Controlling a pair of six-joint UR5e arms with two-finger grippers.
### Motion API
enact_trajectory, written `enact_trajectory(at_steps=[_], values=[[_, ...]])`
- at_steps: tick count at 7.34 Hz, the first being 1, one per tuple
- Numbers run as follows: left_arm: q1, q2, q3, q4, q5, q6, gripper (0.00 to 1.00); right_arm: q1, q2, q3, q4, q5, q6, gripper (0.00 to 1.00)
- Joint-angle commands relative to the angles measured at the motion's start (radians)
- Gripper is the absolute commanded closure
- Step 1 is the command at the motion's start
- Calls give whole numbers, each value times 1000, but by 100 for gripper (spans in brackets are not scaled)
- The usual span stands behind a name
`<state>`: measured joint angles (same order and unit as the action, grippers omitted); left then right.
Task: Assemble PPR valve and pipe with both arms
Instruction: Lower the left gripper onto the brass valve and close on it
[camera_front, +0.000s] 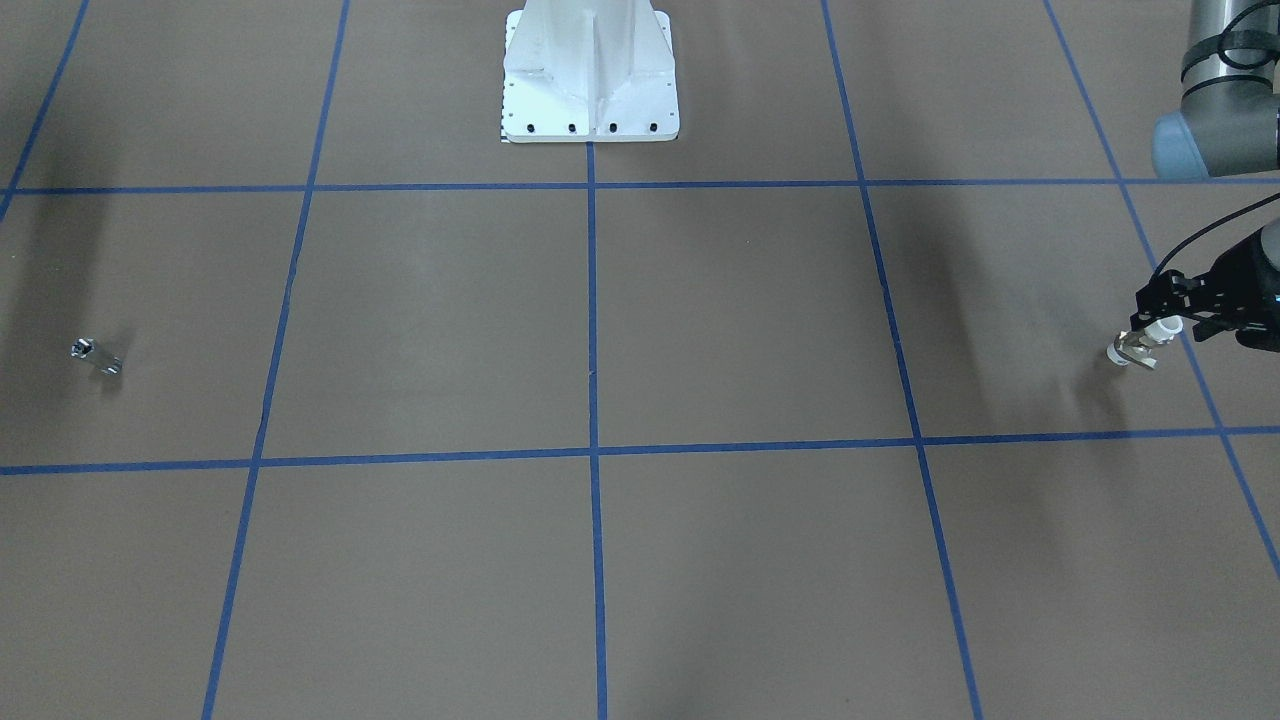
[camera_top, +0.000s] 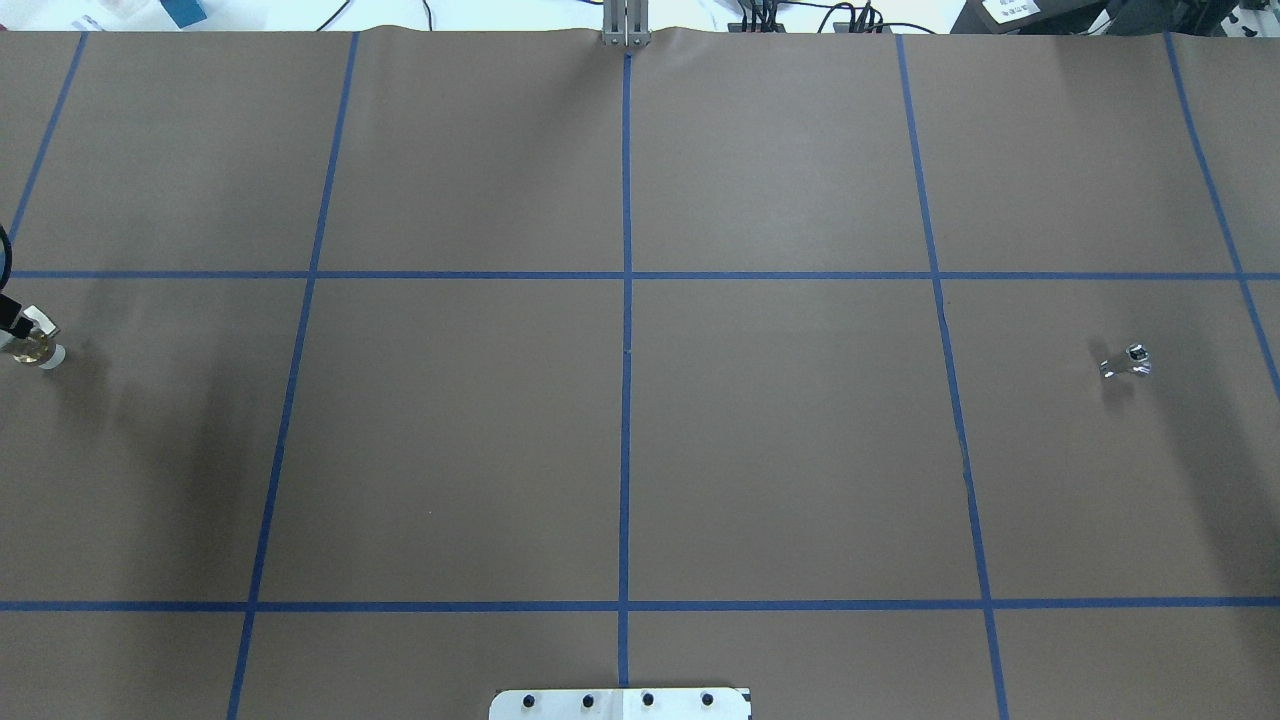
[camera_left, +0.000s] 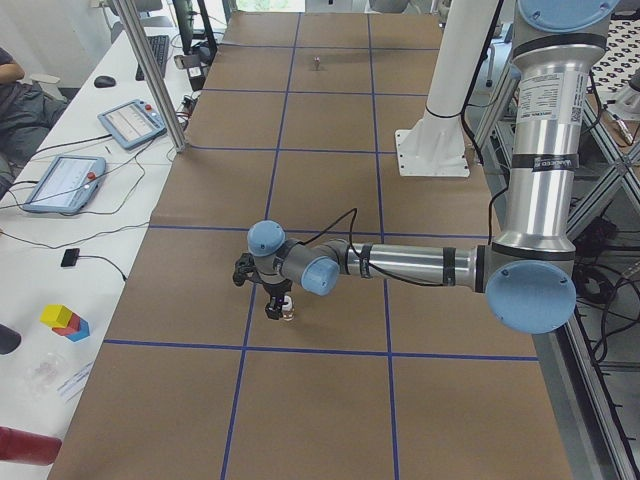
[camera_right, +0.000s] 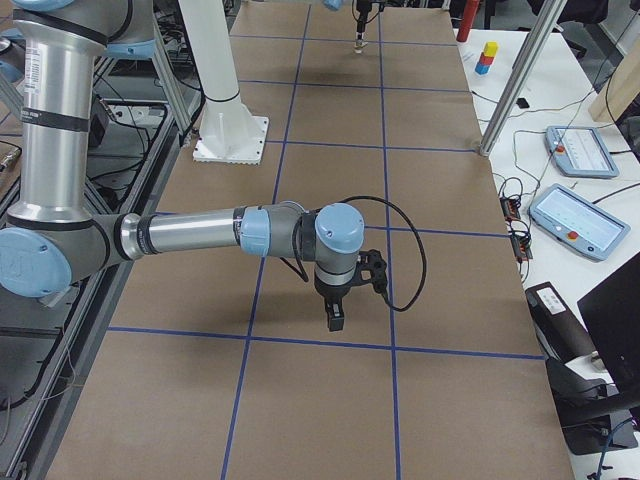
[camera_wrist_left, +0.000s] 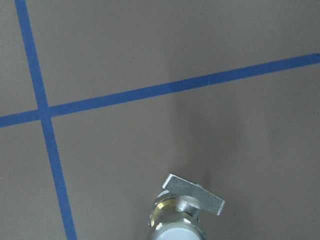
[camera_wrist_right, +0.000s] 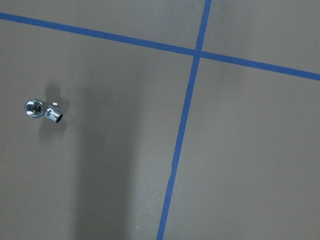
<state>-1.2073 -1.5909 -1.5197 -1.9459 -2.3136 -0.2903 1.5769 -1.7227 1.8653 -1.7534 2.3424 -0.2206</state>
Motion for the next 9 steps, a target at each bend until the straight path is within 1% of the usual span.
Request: enact_trajectory(at_steps=[1, 4, 5, 6, 7, 8, 9], values=[[0, 6, 1, -1, 0, -1, 33, 0, 0, 0, 0, 0, 1, 0], [0, 11, -7, 1, -4, -3, 33, 0, 0, 2, 0, 0, 0, 0], [0, 12, -11, 1, -6, -3, 35, 0, 0, 0, 0, 0, 0, 0], [0, 12, -13, 1, -6, -3, 60, 0, 0, 2, 2, 0, 0, 0], [0, 14, -13, 2, -6, -3, 95, 0, 0, 2, 0, 0, 0, 0], [0, 14, -28, 5, -4, -1, 100, 0, 0, 2, 0, 0, 0, 0], [-1, 16, -49, 10, -4, -3, 100, -2, 0, 2, 0, 0, 0, 0]])
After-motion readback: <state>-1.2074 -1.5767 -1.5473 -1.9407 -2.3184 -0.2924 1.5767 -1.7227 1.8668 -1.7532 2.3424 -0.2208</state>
